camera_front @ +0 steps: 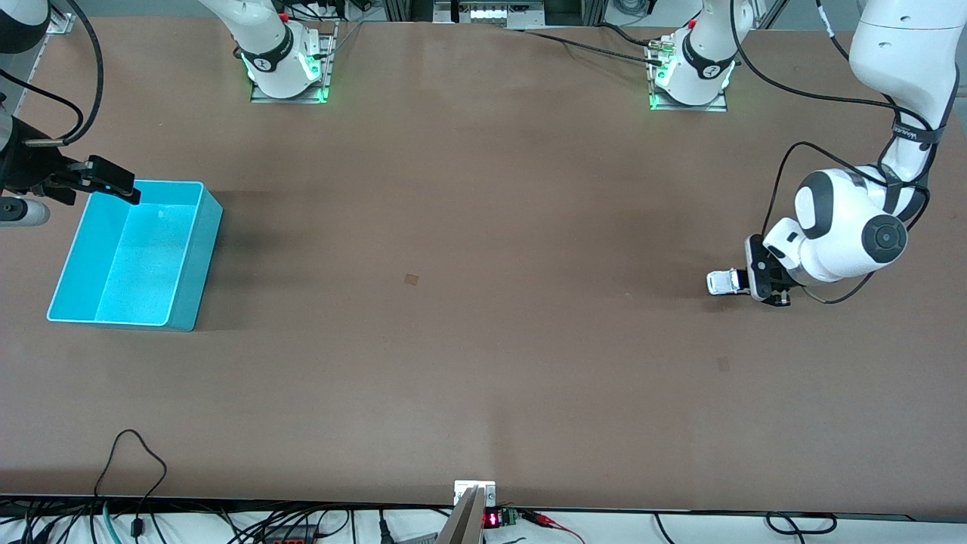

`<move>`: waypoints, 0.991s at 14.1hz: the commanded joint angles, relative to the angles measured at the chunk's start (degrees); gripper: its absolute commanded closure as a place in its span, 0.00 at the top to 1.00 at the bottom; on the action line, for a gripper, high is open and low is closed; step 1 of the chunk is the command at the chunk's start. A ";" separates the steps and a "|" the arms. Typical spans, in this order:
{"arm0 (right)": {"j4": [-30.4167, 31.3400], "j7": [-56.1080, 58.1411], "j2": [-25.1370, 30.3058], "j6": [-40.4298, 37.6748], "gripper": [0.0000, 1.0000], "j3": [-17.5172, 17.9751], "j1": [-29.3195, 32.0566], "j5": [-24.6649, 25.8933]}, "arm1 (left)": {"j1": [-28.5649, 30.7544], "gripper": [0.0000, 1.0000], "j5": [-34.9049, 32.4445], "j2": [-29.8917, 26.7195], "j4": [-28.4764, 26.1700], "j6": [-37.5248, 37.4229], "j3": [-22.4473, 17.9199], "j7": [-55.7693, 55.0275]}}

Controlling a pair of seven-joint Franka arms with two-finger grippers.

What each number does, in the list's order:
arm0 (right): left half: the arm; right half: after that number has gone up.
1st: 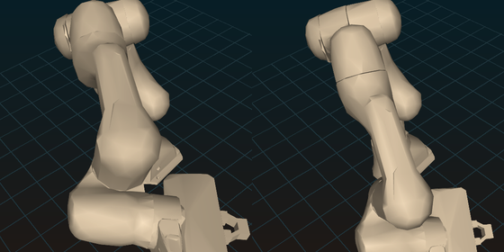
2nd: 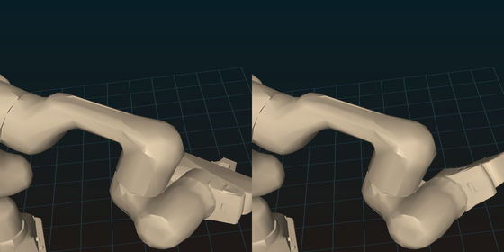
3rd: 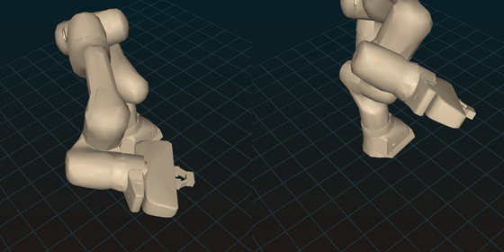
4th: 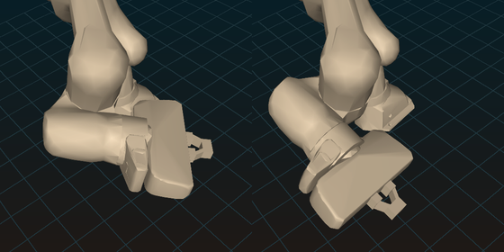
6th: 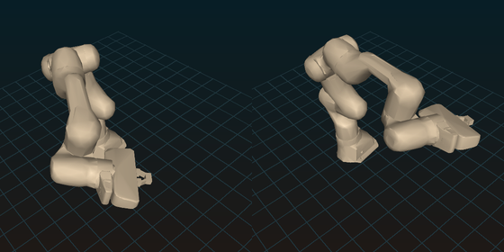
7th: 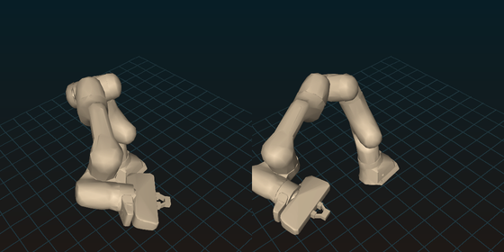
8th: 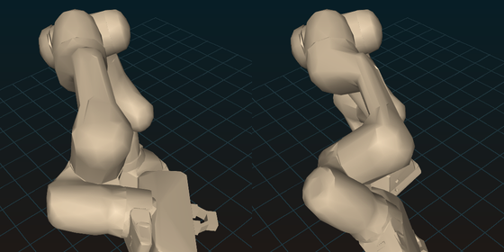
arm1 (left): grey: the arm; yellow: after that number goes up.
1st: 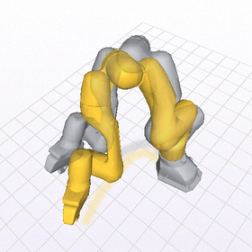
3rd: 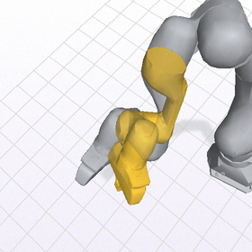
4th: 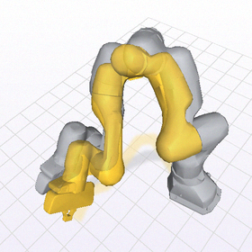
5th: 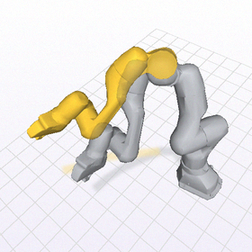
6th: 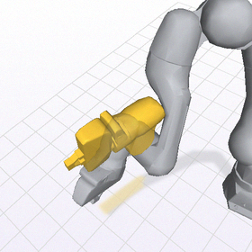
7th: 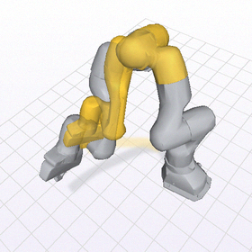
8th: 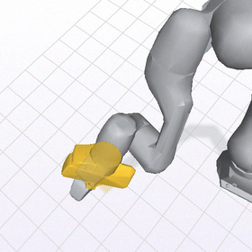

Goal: Wind and store white jeep toy

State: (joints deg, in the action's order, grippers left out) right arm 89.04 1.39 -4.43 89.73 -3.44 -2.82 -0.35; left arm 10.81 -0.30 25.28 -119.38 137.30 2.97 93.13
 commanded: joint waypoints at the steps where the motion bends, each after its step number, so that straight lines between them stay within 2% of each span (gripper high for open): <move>1: 1.13 -0.69 1.27 0.09 1.00 0.01 -0.17 -0.36 | 1.93 0.25 -1.37 3.63 -0.23 1.92 0.28 1.88; 4: 1.13 -0.69 1.27 0.01 1.00 0.01 -0.17 -0.36 | 3.42 0.25 -4.53 4.51 0.99 1.83 0.36 3.10; 14: 1.13 -0.69 1.27 0.09 1.00 0.01 -0.17 -0.36 | 7.38 0.25 -4.63 6.53 2.92 1.92 0.28 7.15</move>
State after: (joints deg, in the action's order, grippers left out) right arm 89.06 1.39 -4.43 89.73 -3.44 -2.82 -0.35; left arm 16.26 -3.36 26.12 -118.17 137.70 3.02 98.66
